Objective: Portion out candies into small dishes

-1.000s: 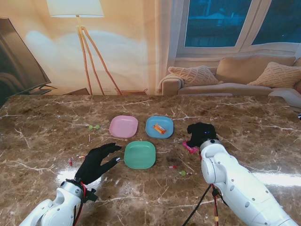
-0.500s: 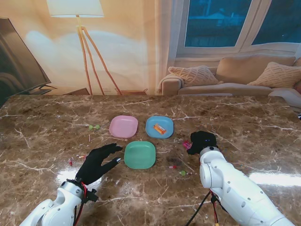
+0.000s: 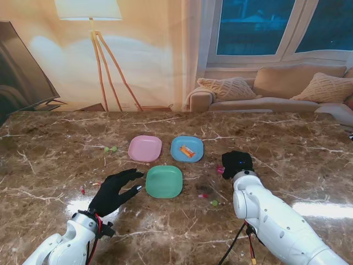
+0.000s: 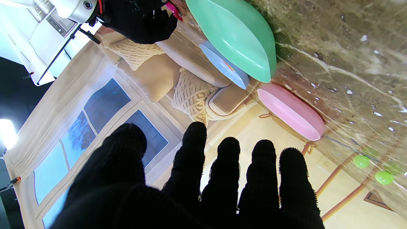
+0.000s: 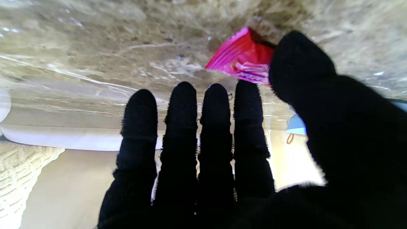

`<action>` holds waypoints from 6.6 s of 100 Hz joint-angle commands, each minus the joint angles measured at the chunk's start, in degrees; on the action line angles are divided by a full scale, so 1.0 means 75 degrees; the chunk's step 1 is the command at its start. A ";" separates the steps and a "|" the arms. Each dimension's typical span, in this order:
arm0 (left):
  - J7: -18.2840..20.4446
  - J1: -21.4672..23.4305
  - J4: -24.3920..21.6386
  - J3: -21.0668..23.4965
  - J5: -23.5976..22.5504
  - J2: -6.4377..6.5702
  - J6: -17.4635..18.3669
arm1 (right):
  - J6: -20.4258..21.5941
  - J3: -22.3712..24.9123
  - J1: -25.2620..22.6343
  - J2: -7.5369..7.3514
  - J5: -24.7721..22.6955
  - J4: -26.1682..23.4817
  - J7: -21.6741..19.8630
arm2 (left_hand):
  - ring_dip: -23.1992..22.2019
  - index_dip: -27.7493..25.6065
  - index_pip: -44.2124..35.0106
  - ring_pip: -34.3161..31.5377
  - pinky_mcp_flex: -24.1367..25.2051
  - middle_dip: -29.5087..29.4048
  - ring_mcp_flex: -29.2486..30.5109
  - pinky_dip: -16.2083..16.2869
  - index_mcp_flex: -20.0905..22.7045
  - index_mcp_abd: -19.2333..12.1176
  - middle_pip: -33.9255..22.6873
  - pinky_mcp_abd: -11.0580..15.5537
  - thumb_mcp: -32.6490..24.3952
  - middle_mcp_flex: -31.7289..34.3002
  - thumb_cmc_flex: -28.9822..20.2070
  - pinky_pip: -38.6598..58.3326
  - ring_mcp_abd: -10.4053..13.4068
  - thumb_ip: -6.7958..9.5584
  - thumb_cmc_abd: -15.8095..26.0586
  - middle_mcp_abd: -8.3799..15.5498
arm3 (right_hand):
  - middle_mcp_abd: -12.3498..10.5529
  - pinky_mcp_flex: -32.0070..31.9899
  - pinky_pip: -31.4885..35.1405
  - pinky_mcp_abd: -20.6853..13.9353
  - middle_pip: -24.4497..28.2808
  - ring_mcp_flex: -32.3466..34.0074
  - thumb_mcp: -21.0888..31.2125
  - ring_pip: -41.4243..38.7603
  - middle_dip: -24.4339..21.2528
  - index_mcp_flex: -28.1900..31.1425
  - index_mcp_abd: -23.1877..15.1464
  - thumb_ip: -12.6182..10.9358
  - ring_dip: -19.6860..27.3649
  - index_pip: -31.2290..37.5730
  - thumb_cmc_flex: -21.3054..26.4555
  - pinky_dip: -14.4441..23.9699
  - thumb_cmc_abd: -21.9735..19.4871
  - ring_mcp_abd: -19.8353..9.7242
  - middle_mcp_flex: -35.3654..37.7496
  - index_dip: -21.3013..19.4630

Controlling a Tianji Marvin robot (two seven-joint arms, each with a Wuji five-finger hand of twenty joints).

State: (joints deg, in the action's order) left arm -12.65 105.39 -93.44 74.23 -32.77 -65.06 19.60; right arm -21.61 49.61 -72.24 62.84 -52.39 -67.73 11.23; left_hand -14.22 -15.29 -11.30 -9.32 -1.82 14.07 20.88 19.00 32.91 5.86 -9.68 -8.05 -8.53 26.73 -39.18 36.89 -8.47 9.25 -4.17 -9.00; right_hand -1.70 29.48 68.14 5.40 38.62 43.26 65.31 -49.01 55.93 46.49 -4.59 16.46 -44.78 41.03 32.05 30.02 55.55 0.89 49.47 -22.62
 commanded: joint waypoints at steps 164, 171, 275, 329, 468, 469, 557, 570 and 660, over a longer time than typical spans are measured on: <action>0.0164 0.0033 0.0008 -0.0024 0.0091 0.0028 -0.0005 | 0.1545 -0.0041 -0.0002 0.0285 0.1032 0.1325 0.0766 | 0.0078 -0.0257 -0.0222 0.0223 0.0156 -0.0166 -0.0125 -0.0142 0.0309 -0.0328 0.0095 0.0079 0.0232 -0.0292 -0.0139 -0.0322 0.0215 -0.0226 0.0283 0.0042 | -0.0017 0.3811 0.2243 -0.0643 -0.1211 0.3905 -0.0105 0.1004 -0.2824 0.2150 -0.1374 0.0193 0.1228 0.2725 0.1149 -0.0113 0.0306 0.0137 0.3961 0.2079; 0.0161 0.0027 0.0012 -0.0026 0.0089 0.0028 0.0000 | 0.1617 0.0043 -0.0026 0.0277 0.0990 0.1223 0.0779 | 0.0077 -0.0256 -0.0217 0.0220 0.0147 -0.0166 -0.0117 -0.0143 0.0300 -0.0324 0.0093 0.0150 0.0234 -0.0290 -0.0136 -0.0321 0.0209 -0.0227 0.0282 0.0043 | 0.0057 0.3735 0.2208 -0.0581 -0.1274 0.3868 -0.0018 0.1067 -0.2849 0.2046 -0.1234 0.0107 0.1239 0.2700 0.1132 -0.0124 -0.0017 0.0163 0.3940 0.2019; 0.0183 0.0052 0.0046 0.0064 0.0142 0.0024 -0.0020 | 0.1292 -0.1425 0.2055 0.0870 0.1371 0.1063 0.0878 | 0.0072 -0.0264 -0.0195 0.0168 0.0180 -0.0156 -0.0116 -0.0105 0.0288 -0.0257 0.0059 0.0350 0.0212 -0.0284 -0.0132 -0.0236 0.0227 -0.0209 0.0280 0.0050 | 0.0083 0.3231 0.2496 -0.0580 -0.1266 0.3530 0.0462 0.0706 -0.2237 0.1338 -0.0814 -0.0050 0.0788 0.2061 0.0350 0.0033 -0.1318 0.0014 0.3694 0.1265; 0.0264 0.0126 0.0009 0.0146 0.0195 0.0032 -0.0062 | 0.1277 -0.2593 0.2974 0.1582 0.2337 0.2634 0.1022 | 0.0075 -0.0257 -0.0178 0.0172 0.0182 -0.0154 -0.0124 -0.0111 0.0274 -0.0243 0.0059 0.0333 0.0208 -0.0285 -0.0132 -0.0245 0.0237 -0.0207 0.0286 0.0033 | -0.0119 0.2054 0.1845 -0.0566 -0.1816 0.2176 0.0218 0.1107 -0.2163 0.0348 -0.0806 -0.0040 0.1039 0.1529 -0.0018 -0.0120 -0.1588 -0.0213 0.2535 0.1245; 0.0127 -0.0003 0.0127 -0.0041 0.0113 0.0019 0.0008 | 0.1607 0.1321 -0.1635 -0.0097 -0.1026 -0.2793 -0.0170 | 0.0077 -0.0242 -0.0146 0.0172 0.0178 -0.0141 -0.0121 -0.0119 0.0232 -0.0212 0.0062 0.0313 0.0194 -0.0263 -0.0134 -0.0260 0.0226 -0.0205 0.0283 0.0017 | -0.0071 0.1730 0.0243 -0.0535 -0.2508 0.1923 -0.0224 0.2977 -0.3901 0.0106 -0.0083 -0.1129 0.2326 -0.1974 -0.1032 -0.0377 -0.1402 -0.0229 0.1273 -0.0990; 0.0124 -0.0004 0.0127 -0.0045 0.0111 0.0019 0.0008 | 0.1621 0.1365 -0.1713 -0.0101 -0.1045 -0.2846 -0.0168 | 0.0077 -0.0242 -0.0146 0.0170 0.0178 -0.0141 -0.0117 -0.0119 0.0235 -0.0204 0.0062 0.0311 0.0195 -0.0263 -0.0135 -0.0260 0.0225 -0.0205 0.0276 0.0015 | -0.0084 0.1737 0.0247 -0.0533 -0.2515 0.1935 -0.0225 0.2981 -0.3902 0.0115 -0.0090 -0.1126 0.2327 -0.1973 -0.1032 -0.0380 -0.1395 -0.0228 0.1283 -0.0990; 0.0021 -0.0033 0.0156 -0.0173 0.0056 0.0009 0.0063 | 0.2036 0.2556 -0.4440 -0.0214 -0.1711 -0.3807 0.0378 | 0.0079 -0.0240 -0.0139 0.0180 0.0189 -0.0143 -0.0127 -0.0130 0.0232 -0.0198 0.0070 0.0292 0.0196 -0.0275 -0.0127 -0.0285 0.0220 -0.0205 0.0284 0.0008 | -0.0044 0.1919 0.0546 -0.0470 -0.2500 0.2214 0.0172 0.2673 -0.3598 0.0417 -0.0126 -0.0764 0.1843 -0.1849 -0.0978 -0.0310 0.0203 -0.0143 0.1604 -0.1086; 0.0020 -0.0032 0.0151 -0.0169 0.0052 0.0009 0.0053 | 0.1996 0.2424 -0.4342 -0.0214 -0.1674 -0.3606 0.0461 | 0.0084 -0.0241 -0.0142 0.0182 0.0186 -0.0143 -0.0123 -0.0132 0.0237 -0.0211 0.0066 0.0273 0.0193 -0.0268 -0.0131 -0.0288 0.0244 -0.0205 0.0283 0.0018 | -0.0059 0.1976 0.0745 -0.0483 -0.2384 0.2229 0.0202 0.2329 -0.3447 0.0459 -0.0157 -0.0740 0.1564 -0.1805 -0.0949 -0.0205 0.0201 -0.0184 0.1649 -0.1121; 0.0077 -0.0014 0.0123 -0.0163 0.0068 0.0018 0.0035 | 0.1714 0.1962 -0.3808 -0.0198 -0.1594 -0.2658 0.0997 | 0.0097 -0.0244 -0.0145 0.0180 0.0195 -0.0145 -0.0139 -0.0145 0.0240 -0.0219 0.0073 0.0277 0.0197 -0.0277 -0.0122 -0.0315 0.0241 -0.0208 0.0286 0.0020 | -0.0214 0.1921 0.1363 -0.0468 -0.1973 0.2181 0.0169 0.1394 -0.2948 0.0747 -0.0377 -0.0749 0.0996 -0.1476 -0.0842 -0.0101 0.0016 -0.0291 0.1858 -0.1353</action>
State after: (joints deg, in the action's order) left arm -12.13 104.94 -92.54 73.16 -32.14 -64.91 19.95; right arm -8.50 64.40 -100.54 61.21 -64.81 -88.41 19.26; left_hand -14.22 -16.58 -12.19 -9.30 -1.14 13.48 20.88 18.94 34.29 4.95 -9.68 -7.82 -8.08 26.73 -39.25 36.23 -8.35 8.69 -4.17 -9.00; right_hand -2.11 43.84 75.68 2.42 23.07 58.26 65.26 -37.37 32.94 50.98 -6.37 9.42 -36.70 29.07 25.18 27.95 55.49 0.47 62.66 -31.75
